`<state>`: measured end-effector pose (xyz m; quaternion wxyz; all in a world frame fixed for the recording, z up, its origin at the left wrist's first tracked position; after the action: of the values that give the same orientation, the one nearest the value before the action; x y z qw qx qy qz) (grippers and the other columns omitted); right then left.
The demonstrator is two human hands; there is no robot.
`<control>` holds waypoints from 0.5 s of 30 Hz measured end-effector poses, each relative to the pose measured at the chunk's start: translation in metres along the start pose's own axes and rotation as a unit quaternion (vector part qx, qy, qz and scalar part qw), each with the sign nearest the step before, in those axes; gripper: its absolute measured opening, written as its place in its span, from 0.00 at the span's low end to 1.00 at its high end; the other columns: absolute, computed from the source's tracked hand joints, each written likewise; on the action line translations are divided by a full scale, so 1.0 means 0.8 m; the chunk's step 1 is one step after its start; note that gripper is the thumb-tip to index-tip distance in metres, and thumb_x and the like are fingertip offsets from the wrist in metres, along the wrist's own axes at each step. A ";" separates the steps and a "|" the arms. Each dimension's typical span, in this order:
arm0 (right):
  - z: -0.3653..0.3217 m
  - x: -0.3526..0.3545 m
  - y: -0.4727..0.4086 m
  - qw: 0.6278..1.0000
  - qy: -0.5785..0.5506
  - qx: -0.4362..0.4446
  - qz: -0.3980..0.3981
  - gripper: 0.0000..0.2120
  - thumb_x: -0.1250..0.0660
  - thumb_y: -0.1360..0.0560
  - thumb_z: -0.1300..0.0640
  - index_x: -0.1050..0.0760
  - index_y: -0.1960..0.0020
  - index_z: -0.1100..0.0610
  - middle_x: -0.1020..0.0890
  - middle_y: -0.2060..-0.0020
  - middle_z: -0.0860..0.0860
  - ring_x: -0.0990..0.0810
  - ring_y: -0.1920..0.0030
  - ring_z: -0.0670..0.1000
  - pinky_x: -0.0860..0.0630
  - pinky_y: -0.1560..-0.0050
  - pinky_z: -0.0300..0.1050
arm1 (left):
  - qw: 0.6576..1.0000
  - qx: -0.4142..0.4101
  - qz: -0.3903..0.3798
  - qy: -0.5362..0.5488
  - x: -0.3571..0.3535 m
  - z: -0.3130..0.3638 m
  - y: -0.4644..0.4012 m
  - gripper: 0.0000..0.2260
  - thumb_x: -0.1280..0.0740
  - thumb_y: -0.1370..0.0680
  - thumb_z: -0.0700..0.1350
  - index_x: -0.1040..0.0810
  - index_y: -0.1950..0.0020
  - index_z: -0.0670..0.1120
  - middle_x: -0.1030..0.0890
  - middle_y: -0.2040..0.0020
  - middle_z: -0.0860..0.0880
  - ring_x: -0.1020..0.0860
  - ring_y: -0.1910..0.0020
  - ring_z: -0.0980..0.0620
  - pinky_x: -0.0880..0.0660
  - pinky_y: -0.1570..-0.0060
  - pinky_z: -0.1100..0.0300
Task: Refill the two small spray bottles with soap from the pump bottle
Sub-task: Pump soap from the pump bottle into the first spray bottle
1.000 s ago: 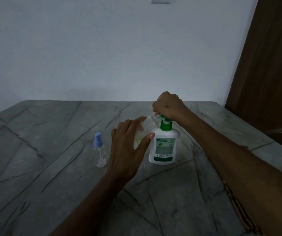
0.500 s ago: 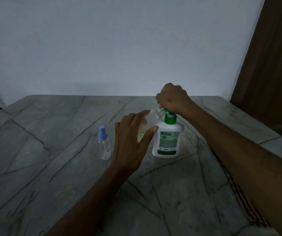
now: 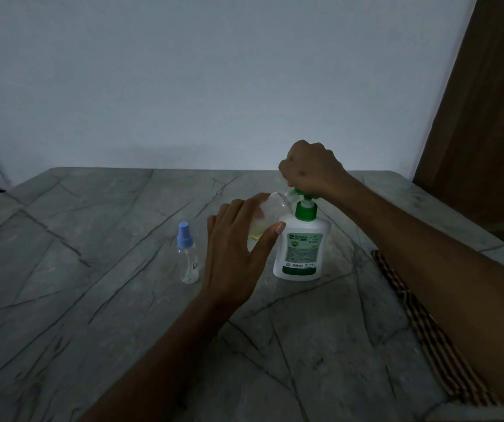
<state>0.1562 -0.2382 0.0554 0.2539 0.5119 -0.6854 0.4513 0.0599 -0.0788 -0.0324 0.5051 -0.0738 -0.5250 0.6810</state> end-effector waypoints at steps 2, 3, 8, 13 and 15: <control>-0.002 0.000 -0.001 1.000 -0.011 0.005 -0.002 0.11 0.39 0.24 0.53 0.25 0.59 0.59 0.15 0.57 0.57 0.16 0.58 0.57 0.17 0.50 0.53 | 1.000 0.001 0.004 0.001 0.001 0.001 -0.002 0.17 0.35 0.19 0.56 0.25 0.33 0.50 0.23 0.46 0.55 0.30 0.47 0.62 0.38 0.45 0.69; 0.000 -0.002 -0.001 1.000 -0.017 -0.001 -0.008 0.12 0.39 0.26 0.52 0.23 0.57 0.60 0.15 0.57 0.56 0.16 0.56 0.58 0.17 0.48 0.55 | 1.000 0.003 0.004 0.003 0.001 0.001 -0.002 0.17 0.35 0.19 0.56 0.25 0.33 0.49 0.23 0.46 0.54 0.29 0.47 0.60 0.38 0.45 0.69; 0.012 -0.010 0.003 0.999 -0.017 -0.036 -0.024 0.14 0.37 0.25 0.53 0.19 0.50 0.61 0.15 0.53 0.57 0.16 0.53 0.59 0.18 0.46 0.53 | 1.000 0.001 -0.006 0.001 0.001 -0.001 0.000 0.16 0.33 0.19 0.54 0.24 0.33 0.49 0.22 0.46 0.54 0.27 0.47 0.57 0.37 0.45 0.66; 0.002 0.001 0.002 1.000 -0.012 -0.013 0.000 0.12 0.39 0.25 0.52 0.23 0.55 0.60 0.16 0.56 0.56 0.16 0.56 0.58 0.17 0.51 0.52 | 1.000 -0.002 0.005 0.002 0.003 0.002 -0.002 0.17 0.35 0.19 0.55 0.24 0.33 0.49 0.22 0.47 0.54 0.27 0.47 0.58 0.37 0.45 0.66; 0.006 -0.001 0.002 0.999 -0.032 -0.024 -0.005 0.15 0.39 0.28 0.50 0.21 0.52 0.60 0.15 0.55 0.56 0.16 0.55 0.58 0.17 0.47 0.55 | 1.000 -0.006 0.007 0.000 0.004 0.003 -0.001 0.17 0.35 0.19 0.56 0.24 0.33 0.49 0.22 0.48 0.54 0.28 0.48 0.58 0.39 0.45 0.68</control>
<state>0.1556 -0.2418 0.0525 0.2464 0.5233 -0.7015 0.4164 0.0575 -0.0781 -0.0291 0.4998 -0.0803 -0.5286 0.6814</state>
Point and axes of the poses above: each hand's wrist, its own y-axis away from the middle knuckle, its own x-axis out of the back of the hand, z = x × y, the point moved 5 cm from there along -y, towards the middle knuckle
